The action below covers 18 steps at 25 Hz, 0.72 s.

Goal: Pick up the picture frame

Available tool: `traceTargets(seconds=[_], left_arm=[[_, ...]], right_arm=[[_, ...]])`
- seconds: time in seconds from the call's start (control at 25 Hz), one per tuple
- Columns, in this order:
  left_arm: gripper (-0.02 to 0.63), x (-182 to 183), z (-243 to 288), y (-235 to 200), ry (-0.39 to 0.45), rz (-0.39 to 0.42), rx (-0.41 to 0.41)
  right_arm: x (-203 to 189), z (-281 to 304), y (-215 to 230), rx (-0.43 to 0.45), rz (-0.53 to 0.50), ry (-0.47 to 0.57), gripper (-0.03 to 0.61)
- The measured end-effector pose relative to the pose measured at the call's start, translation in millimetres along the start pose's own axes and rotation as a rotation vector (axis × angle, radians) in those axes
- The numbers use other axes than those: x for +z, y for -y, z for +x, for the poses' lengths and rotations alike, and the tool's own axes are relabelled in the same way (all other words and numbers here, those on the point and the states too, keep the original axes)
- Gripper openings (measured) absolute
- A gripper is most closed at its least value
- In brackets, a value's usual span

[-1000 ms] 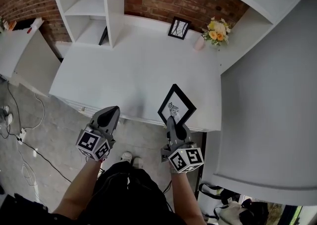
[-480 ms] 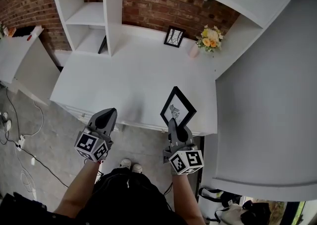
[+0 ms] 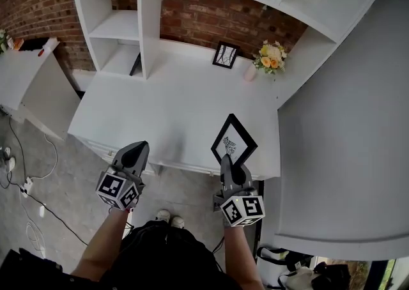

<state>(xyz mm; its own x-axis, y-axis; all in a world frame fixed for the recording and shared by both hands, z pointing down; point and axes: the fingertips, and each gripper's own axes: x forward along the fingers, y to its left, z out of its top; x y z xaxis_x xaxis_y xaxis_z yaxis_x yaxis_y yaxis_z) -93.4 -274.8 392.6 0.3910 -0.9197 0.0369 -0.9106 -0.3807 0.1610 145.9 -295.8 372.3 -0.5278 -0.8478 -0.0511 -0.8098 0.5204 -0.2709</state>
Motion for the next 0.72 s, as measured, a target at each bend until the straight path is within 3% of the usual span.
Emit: traceTargets(seconds=[0.72], left_arm=[[0.005,14.3,-2.6,-18.2,0.042,0.003,0.034]], right_arm=[[15.7,7.6,-0.6,-0.013,-0.049,0.035,0.012]])
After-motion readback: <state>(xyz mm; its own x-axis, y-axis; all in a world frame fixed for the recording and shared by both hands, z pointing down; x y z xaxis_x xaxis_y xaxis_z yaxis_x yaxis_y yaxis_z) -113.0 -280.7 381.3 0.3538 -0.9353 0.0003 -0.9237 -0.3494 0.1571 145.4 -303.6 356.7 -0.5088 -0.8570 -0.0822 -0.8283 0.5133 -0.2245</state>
